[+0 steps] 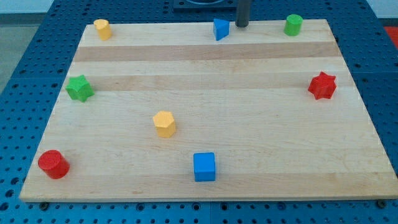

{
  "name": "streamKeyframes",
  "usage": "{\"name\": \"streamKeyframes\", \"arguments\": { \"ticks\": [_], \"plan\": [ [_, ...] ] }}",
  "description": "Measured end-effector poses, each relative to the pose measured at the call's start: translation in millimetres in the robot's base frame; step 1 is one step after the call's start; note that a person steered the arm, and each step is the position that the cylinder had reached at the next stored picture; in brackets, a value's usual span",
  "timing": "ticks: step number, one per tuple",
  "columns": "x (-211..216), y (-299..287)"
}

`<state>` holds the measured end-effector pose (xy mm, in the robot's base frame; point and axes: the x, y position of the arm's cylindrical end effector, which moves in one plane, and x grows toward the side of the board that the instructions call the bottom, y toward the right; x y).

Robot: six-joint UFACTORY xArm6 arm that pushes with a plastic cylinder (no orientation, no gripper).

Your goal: Move the blue triangle towards the center

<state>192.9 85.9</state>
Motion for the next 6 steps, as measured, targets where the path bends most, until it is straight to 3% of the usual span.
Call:
{"name": "streamKeyframes", "arguments": {
  "ticks": [4, 6],
  "plan": [
    [27.3, -74.2],
    [87.5, -75.4]
  ]
}}
